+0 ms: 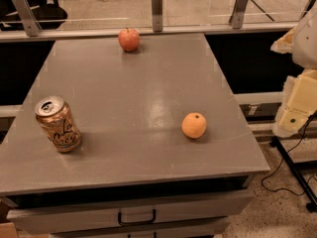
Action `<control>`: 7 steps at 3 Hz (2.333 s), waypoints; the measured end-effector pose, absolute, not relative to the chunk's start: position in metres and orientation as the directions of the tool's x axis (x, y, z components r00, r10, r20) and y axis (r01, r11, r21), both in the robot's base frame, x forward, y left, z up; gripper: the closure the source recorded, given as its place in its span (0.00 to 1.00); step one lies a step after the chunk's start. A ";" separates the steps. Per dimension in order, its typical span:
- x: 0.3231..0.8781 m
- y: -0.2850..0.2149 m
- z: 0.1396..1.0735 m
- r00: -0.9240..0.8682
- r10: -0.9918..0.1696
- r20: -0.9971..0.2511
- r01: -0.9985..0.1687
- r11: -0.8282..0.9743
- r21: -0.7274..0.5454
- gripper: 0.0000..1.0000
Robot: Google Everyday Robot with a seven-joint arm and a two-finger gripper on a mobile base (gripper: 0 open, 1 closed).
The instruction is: Move orange near apple
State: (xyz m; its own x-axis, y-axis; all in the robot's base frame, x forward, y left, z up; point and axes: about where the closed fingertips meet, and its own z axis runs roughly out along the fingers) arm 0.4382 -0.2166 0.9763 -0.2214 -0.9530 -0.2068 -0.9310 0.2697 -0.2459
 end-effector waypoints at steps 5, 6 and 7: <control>0.448 -0.095 0.865 -0.010 -0.808 -0.589 -0.987 0.100 -0.121 0.00; 0.461 -0.089 0.847 -0.016 -0.779 -0.626 -0.987 0.114 -0.117 0.18; 0.471 -0.087 0.842 -0.033 -0.758 -0.651 -0.985 0.137 -0.109 0.41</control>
Offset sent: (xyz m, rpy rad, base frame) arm 0.0142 0.0476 -0.0621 0.2518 0.0475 0.1470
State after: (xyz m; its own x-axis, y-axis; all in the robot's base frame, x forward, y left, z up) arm 0.4711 -0.0866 0.8420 -0.0331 -0.7584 -0.6509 -0.9846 0.1367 -0.1091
